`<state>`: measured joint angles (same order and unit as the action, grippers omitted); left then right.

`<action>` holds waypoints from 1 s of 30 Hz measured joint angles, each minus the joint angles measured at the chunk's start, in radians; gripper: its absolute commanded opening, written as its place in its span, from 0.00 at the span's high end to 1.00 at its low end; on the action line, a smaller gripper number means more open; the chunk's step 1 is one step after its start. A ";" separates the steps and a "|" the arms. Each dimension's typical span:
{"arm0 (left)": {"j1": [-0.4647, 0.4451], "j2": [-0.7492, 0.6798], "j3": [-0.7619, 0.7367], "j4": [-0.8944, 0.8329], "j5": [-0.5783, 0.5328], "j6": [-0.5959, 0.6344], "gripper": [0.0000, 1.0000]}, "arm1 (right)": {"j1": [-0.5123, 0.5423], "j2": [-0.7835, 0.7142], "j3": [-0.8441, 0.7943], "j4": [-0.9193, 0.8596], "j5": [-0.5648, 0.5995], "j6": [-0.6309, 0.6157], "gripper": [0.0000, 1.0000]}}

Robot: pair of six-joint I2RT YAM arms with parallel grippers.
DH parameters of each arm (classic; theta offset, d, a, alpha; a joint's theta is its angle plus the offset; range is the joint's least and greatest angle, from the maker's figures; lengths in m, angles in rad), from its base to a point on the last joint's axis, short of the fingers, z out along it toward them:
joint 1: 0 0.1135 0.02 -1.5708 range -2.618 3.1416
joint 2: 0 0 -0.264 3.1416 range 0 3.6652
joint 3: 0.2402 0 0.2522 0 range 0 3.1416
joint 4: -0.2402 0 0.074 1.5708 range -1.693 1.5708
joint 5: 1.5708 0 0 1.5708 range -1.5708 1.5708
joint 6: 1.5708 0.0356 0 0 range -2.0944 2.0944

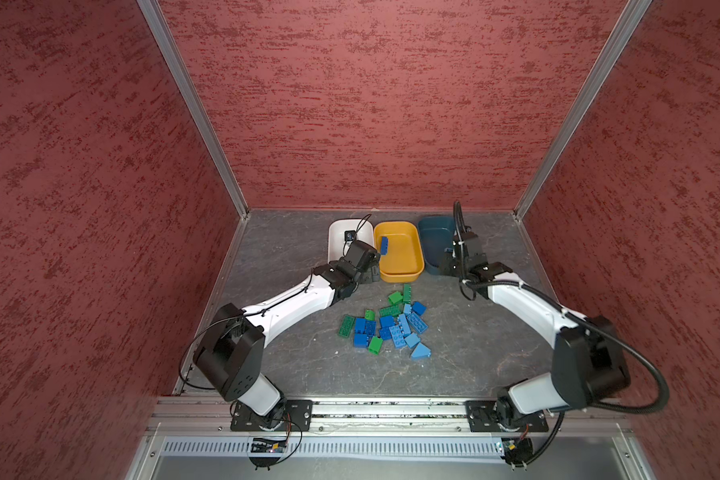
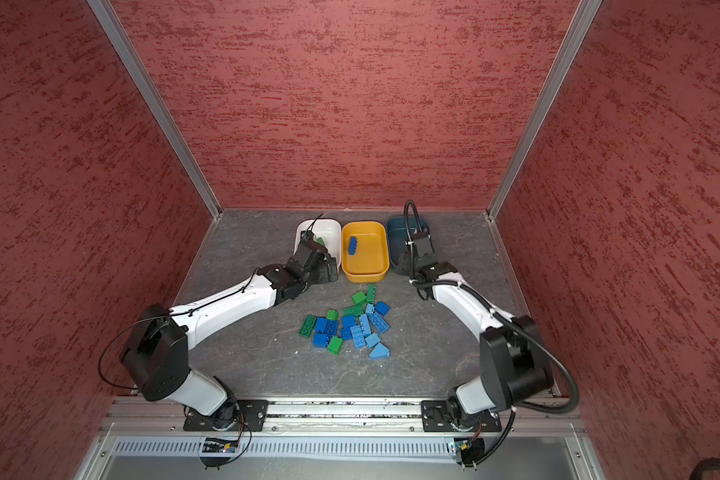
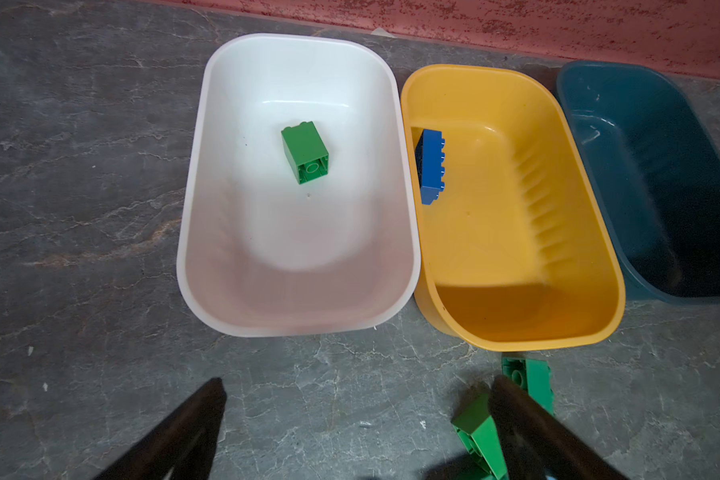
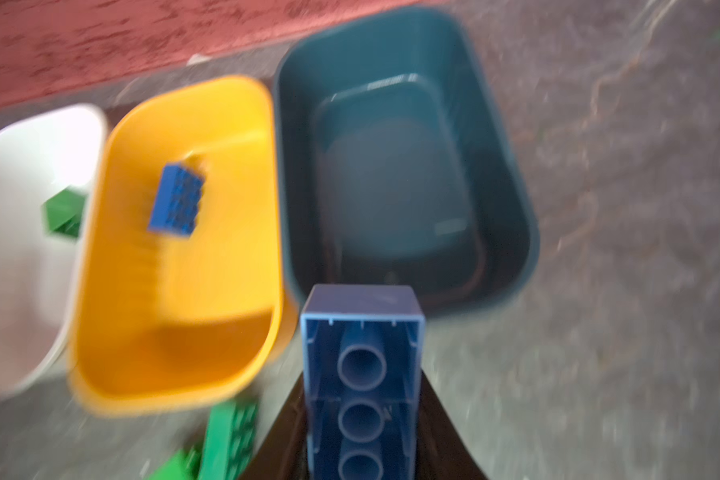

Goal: Sort the legos into containers by color
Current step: 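Carry the light blue brick with the right gripper and release it into the teal bin, then grasp a green brick with the left gripper while the right gripper withdraws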

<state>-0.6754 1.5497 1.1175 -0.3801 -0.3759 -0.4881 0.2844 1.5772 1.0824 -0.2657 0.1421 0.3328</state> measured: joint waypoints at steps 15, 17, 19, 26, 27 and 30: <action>0.007 -0.151 -0.092 -0.119 0.012 0.014 0.01 | -0.140 0.542 0.549 -0.088 -0.194 -0.215 0.56; 0.013 -0.155 -0.100 -0.149 0.012 0.008 0.01 | -0.140 0.544 0.562 -0.093 -0.209 -0.219 0.49; 0.015 -0.157 -0.107 -0.180 0.012 0.000 0.01 | -0.140 0.541 0.566 -0.096 -0.217 -0.220 0.45; 0.016 -0.157 -0.111 -0.249 0.014 -0.032 0.01 | -0.139 0.452 0.481 -0.090 -0.229 -0.184 0.32; 0.016 -0.157 -0.111 -0.257 0.016 -0.035 0.01 | -0.139 0.418 0.447 -0.084 -0.229 -0.176 0.26; 0.019 -0.156 -0.111 -0.278 0.027 -0.039 0.01 | -0.139 0.276 0.292 -0.011 -0.241 -0.149 0.01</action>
<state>-0.6567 1.3933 1.0065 -0.6586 -0.3485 -0.5266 0.1455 1.8534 1.3746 -0.2771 -0.0994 0.1841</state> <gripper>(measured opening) 0.994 0.936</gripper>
